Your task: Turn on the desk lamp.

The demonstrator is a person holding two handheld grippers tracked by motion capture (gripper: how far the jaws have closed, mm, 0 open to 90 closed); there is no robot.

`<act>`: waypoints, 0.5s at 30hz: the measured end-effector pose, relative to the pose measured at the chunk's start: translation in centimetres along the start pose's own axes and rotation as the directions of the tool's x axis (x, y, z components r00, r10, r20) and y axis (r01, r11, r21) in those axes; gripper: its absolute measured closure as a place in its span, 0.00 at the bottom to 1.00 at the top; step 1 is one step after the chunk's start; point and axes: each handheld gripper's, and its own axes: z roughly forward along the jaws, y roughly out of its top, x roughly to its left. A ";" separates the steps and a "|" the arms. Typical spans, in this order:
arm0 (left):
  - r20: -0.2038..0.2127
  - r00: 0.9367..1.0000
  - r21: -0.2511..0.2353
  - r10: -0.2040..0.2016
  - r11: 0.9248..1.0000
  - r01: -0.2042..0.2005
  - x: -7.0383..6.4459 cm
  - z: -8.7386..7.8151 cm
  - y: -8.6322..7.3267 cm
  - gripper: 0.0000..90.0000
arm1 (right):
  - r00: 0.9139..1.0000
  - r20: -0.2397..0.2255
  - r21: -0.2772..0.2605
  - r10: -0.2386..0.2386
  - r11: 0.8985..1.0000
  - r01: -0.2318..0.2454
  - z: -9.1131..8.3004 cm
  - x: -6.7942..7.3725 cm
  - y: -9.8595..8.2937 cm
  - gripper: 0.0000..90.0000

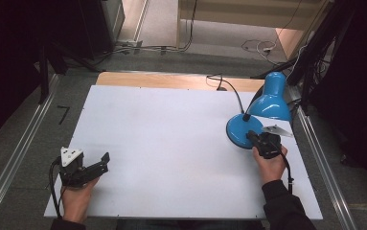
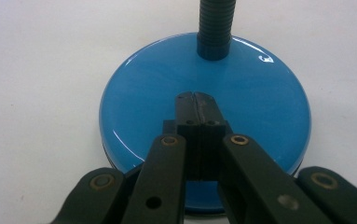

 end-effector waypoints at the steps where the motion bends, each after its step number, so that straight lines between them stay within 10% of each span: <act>1: 0.001 1.000 -0.001 0.000 1.000 0.000 0.0 0.0 0.0 0.12 | 1.000 0.001 0.000 0.001 1.000 -0.001 0.0 0.0 0.0 0.97; 15: 0.002 1.000 -0.004 -0.003 1.000 0.003 0.0 -0.1 0.0 0.12 | 1.000 0.011 -0.013 -0.016 1.000 0.016 0.0 0.1 -0.2 0.97</act>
